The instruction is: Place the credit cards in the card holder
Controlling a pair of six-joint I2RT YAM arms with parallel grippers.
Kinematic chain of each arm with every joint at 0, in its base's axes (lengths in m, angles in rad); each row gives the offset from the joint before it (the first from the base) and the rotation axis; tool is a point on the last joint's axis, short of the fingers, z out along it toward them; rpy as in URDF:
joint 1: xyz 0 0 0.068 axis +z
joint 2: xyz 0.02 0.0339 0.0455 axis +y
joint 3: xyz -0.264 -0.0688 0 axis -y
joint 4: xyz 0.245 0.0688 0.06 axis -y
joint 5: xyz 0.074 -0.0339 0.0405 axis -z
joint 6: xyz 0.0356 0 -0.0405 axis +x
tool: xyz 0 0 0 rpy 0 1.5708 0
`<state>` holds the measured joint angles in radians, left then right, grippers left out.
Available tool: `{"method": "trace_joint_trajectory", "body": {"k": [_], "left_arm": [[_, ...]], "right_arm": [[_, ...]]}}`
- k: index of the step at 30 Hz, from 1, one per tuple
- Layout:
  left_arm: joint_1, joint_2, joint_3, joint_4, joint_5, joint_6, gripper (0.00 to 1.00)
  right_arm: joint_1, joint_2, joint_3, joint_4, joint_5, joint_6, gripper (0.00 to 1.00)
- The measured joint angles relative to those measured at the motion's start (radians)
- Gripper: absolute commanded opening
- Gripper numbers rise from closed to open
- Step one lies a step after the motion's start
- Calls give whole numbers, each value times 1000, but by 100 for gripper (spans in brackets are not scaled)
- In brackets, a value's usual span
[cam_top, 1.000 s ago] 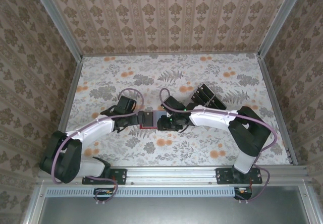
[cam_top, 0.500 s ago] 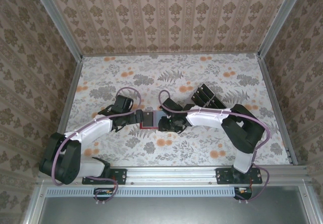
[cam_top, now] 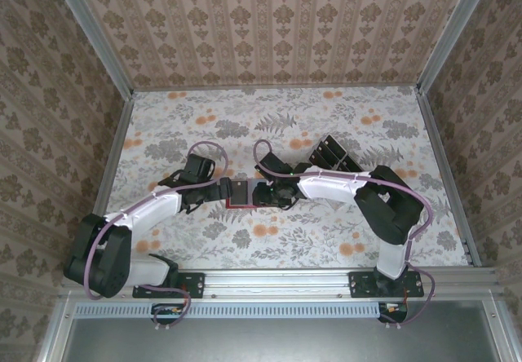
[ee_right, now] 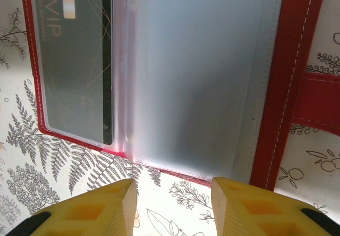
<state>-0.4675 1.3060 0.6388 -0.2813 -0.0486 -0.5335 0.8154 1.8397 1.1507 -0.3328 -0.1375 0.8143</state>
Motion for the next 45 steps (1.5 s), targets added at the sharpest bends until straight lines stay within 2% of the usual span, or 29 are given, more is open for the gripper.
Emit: {"method": "trace_joint_trajectory", "body": {"k": [16,45], "left_arm": [[0,8,-4,11,5,4,100],[0,22,-6,26,9,4,100]], "right_arm": [[-7,-28,-55,-7,4,1,43],[-9,4,-3,-7,2,-3,42]]}}
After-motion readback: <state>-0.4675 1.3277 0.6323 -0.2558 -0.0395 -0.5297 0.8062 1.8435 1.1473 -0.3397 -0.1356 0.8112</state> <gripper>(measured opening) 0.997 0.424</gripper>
